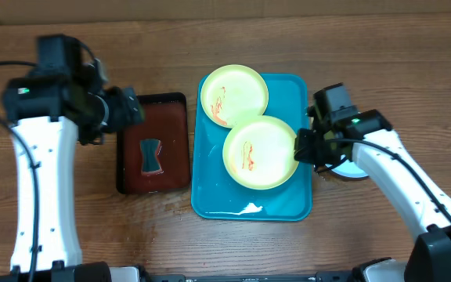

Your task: Clean dirty plates on tray and stack at the side

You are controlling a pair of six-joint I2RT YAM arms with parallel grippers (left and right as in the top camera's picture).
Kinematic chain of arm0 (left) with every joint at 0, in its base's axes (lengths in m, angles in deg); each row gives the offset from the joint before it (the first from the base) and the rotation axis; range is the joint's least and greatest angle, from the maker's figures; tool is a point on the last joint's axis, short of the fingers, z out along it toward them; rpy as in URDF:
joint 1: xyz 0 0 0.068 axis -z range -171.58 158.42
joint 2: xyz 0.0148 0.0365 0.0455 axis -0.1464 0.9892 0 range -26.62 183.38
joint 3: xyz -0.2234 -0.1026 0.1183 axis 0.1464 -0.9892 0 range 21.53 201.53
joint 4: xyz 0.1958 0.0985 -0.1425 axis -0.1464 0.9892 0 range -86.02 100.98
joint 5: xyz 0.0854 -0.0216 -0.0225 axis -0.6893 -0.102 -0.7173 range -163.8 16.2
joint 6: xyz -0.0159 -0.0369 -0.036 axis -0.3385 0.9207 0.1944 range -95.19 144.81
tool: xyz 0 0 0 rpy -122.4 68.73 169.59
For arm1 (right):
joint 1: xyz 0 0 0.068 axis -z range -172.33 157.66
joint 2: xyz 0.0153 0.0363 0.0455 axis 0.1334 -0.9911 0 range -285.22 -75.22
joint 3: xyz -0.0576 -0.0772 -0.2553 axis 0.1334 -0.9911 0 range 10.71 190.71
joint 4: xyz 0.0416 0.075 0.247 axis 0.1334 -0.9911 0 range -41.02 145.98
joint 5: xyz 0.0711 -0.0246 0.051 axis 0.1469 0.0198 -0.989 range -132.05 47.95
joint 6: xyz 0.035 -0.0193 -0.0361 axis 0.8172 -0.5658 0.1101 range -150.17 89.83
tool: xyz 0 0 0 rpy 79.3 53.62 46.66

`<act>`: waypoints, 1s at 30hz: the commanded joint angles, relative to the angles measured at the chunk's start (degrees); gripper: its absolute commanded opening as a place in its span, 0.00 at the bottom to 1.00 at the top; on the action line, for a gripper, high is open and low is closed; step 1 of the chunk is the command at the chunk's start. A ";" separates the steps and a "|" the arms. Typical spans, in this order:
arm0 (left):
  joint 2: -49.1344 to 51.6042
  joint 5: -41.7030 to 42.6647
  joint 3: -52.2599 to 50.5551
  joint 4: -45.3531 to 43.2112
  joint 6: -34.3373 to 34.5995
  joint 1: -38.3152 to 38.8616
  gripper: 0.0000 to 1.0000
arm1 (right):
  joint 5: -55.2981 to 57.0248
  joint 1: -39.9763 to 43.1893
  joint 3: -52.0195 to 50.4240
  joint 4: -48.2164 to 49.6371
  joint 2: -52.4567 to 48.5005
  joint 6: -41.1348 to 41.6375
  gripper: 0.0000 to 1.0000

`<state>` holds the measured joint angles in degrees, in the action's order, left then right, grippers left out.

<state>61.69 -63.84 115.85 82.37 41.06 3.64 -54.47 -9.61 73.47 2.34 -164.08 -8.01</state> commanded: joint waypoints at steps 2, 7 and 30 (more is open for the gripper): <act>0.57 -4.90 -12.17 -7.56 -0.83 3.76 0.82 | 1.01 -2.38 -2.43 3.43 -0.66 3.32 0.04; 2.73 -7.17 -23.15 -20.41 -0.83 6.84 0.77 | 1.42 -3.78 -5.35 6.54 -0.81 3.43 0.04; 20.87 -10.36 -16.15 -19.85 4.22 10.71 0.16 | 5.99 -3.76 -8.07 12.13 -2.51 2.95 0.04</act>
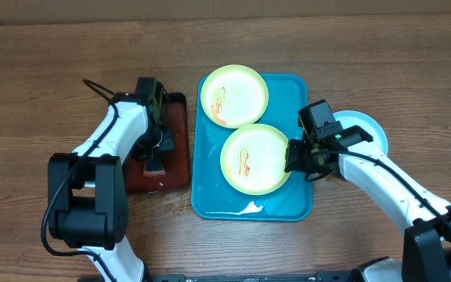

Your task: Clean dirty plates on tray and stack at the side

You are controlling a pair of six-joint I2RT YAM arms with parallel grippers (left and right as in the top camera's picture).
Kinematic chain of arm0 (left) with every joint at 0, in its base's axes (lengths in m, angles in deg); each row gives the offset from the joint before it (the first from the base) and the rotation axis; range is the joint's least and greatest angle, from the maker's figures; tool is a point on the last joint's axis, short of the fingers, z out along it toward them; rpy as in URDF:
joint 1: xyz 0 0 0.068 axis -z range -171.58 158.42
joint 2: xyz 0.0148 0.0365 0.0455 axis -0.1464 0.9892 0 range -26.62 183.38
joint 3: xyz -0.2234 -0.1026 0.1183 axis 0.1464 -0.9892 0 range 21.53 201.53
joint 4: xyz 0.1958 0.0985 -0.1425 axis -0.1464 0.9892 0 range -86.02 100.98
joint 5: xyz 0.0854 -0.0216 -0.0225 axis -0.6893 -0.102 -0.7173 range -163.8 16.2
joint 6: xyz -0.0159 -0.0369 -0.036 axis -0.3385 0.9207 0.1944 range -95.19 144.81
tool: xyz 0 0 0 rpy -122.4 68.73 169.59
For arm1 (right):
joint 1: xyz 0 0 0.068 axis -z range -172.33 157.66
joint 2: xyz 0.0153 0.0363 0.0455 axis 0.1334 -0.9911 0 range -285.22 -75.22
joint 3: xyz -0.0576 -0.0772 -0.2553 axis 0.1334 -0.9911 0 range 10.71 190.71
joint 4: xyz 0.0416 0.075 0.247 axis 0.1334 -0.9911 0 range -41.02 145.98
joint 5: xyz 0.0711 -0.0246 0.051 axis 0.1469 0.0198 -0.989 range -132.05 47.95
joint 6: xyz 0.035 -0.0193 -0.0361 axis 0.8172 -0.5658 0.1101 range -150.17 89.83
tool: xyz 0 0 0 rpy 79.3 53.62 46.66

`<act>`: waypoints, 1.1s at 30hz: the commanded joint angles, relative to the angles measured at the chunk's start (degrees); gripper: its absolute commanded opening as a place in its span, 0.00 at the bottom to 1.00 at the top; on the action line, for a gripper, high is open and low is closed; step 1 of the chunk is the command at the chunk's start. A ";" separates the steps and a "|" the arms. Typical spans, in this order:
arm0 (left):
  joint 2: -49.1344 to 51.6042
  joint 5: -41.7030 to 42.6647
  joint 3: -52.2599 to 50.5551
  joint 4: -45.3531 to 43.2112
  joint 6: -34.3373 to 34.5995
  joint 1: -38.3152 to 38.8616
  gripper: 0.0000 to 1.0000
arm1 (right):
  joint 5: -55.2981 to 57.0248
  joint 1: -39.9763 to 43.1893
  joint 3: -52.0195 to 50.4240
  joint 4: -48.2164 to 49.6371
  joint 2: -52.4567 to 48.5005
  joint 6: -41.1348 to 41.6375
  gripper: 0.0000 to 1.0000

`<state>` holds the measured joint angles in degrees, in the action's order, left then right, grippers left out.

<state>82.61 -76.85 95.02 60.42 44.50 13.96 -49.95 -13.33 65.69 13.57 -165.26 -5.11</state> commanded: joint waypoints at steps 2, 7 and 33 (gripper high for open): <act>-0.24 2.64 7.23 4.59 -0.07 0.39 0.32 | 1.42 -0.04 -0.28 1.25 -2.16 0.04 0.04; -0.11 -0.26 6.73 5.60 -1.90 0.39 0.51 | 1.44 -0.04 -0.28 1.27 -4.96 0.07 0.04; -0.17 10.86 21.38 11.30 -0.81 9.75 0.04 | 3.37 -0.04 -0.28 1.20 -6.21 4.31 0.04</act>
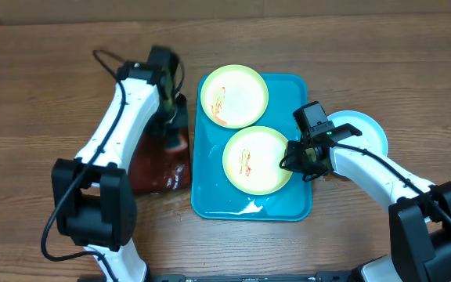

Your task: Clean dirty plates on tray and stack at the side

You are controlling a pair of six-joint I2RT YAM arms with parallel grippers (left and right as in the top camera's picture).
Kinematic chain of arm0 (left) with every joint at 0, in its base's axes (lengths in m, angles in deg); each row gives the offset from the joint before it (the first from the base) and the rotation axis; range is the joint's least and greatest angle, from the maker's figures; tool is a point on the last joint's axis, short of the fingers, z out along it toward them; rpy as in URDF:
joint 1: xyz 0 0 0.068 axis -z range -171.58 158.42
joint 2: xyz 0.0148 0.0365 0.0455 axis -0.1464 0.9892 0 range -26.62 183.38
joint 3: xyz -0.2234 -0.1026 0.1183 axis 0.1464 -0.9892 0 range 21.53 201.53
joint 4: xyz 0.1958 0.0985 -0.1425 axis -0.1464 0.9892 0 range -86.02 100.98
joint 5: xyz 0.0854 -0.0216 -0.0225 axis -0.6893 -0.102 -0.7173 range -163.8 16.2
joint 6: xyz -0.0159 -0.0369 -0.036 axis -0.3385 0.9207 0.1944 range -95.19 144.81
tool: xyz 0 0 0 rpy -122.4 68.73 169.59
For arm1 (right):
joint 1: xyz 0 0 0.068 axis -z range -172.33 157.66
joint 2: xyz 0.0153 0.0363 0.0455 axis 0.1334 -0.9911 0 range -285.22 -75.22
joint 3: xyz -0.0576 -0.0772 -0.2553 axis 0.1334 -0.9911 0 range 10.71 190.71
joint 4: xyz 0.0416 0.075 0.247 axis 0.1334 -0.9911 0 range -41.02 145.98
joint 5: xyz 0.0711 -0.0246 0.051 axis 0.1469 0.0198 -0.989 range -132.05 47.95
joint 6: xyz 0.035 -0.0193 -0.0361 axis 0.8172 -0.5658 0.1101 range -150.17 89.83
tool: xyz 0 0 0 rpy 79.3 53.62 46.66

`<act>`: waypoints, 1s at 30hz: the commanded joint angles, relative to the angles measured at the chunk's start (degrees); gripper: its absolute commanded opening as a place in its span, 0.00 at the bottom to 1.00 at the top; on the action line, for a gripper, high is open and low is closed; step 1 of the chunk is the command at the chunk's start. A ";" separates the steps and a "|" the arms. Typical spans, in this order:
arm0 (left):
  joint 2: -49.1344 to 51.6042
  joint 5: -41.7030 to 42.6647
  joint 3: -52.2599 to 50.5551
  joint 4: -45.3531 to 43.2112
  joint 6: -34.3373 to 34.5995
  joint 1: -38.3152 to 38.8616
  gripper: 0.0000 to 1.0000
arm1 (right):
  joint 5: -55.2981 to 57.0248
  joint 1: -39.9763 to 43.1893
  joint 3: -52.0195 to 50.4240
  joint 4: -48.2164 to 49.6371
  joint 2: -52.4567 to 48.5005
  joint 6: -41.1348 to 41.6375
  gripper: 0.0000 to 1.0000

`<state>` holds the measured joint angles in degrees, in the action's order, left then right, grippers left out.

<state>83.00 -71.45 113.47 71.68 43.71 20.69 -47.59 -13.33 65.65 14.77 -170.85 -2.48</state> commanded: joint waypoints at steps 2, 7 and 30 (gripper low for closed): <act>-0.48 7.41 2.78 -1.38 1.88 5.38 0.04 | 0.98 -0.04 -0.24 -0.68 -0.68 4.46 0.04; 0.15 8.35 -0.22 -6.93 7.37 12.24 0.04 | 0.96 -0.04 -0.24 -0.52 -1.51 5.55 0.04; 14.14 -8.15 2.38 -3.04 19.45 18.45 0.04 | 0.35 -0.04 -0.24 -0.57 -2.12 5.35 0.04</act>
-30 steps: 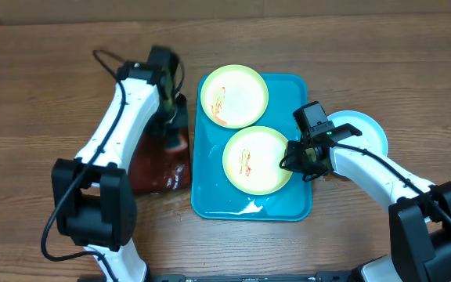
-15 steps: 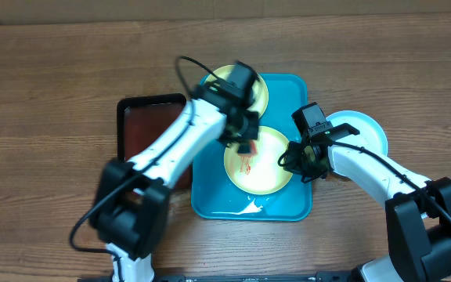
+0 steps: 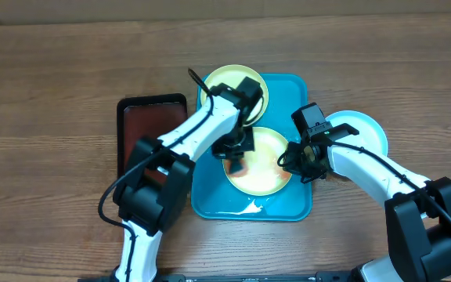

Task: Clean dirty plates on tray and stack at the side
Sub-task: 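Scrub the yellow plate with the sponge in the left gripper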

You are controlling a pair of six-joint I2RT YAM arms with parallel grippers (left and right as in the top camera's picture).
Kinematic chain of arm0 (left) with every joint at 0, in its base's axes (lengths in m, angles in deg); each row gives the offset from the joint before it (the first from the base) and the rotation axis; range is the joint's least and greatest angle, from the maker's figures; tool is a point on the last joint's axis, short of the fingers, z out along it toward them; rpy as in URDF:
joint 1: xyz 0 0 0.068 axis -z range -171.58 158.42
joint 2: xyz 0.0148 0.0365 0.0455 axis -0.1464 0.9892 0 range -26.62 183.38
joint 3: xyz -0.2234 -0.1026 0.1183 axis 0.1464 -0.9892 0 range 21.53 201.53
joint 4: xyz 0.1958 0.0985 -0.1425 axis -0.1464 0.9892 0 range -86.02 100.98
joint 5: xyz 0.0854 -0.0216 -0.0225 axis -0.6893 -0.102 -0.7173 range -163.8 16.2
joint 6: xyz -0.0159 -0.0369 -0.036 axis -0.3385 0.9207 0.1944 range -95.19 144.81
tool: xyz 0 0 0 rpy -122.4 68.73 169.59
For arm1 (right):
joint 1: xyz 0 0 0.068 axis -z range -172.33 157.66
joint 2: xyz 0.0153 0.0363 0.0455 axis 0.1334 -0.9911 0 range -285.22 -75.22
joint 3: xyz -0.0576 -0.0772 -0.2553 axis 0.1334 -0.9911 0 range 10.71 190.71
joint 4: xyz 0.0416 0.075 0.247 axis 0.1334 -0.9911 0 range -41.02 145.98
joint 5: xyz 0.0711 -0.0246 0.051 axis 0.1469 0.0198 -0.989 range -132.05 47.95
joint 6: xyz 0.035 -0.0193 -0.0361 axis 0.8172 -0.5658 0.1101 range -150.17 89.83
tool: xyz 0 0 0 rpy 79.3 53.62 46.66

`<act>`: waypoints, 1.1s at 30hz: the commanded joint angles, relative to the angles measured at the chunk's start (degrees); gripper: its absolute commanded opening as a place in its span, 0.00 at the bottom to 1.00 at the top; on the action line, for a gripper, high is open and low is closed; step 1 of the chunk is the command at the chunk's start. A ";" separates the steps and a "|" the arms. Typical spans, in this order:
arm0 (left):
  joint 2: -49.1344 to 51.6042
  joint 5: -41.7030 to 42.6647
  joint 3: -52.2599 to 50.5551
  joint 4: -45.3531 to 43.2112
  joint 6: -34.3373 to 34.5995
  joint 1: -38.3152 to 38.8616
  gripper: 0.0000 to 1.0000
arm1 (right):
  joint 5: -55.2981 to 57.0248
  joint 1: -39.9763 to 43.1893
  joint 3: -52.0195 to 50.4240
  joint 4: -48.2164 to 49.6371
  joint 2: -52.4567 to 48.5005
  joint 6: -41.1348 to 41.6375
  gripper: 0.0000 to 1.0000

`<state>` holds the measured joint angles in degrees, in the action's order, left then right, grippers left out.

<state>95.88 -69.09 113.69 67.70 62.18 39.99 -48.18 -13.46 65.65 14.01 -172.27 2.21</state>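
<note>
Two yellow-green plates with red smears lie on the teal tray (image 3: 210, 202): the far plate (image 3: 214, 88) and the near plate (image 3: 266, 171). My left gripper (image 3: 237, 153) reaches over the near plate's left half and is shut on a small reddish sponge (image 3: 234, 164), which is pressed against the plate. The arm hides part of both plates. My right gripper (image 3: 290, 161) is at the near plate's right rim and appears shut on it.
A dark red rectangular tray (image 3: 152, 129) sits left of the teal tray with nothing in it. To the right, behind my right arm, lies a light blue plate (image 3: 364, 131). A white smear (image 3: 249, 208) marks the teal tray's front.
My left gripper has moved with the sponge from the dark tray's right edge to above the near plate. The dark tray now holds nothing. The right gripper stays at the plate's rim.
The sponge first lay in the dark tray with my left gripper off to the left of it. Then the gripper was down on the sponge, then at the tray's right edge with it, now on the near plate. Throughout, the right gripper stayed at that plate's rim.
</note>
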 commanded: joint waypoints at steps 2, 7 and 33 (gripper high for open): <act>1.51 -10.36 2.14 0.63 -0.81 -0.81 0.04 | 0.94 0.09 -0.24 0.28 -0.70 0.68 0.04; 2.78 0.09 2.14 -2.97 -4.90 -0.07 0.04 | 0.94 0.09 -0.24 0.28 -0.70 0.68 0.04; 7.34 -3.67 5.18 11.45 -5.51 0.37 0.04 | 0.92 0.09 -0.24 0.22 -0.70 0.68 0.04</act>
<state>101.08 -56.87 117.69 76.66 53.92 42.11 -48.33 -13.48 65.65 14.14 -172.27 2.65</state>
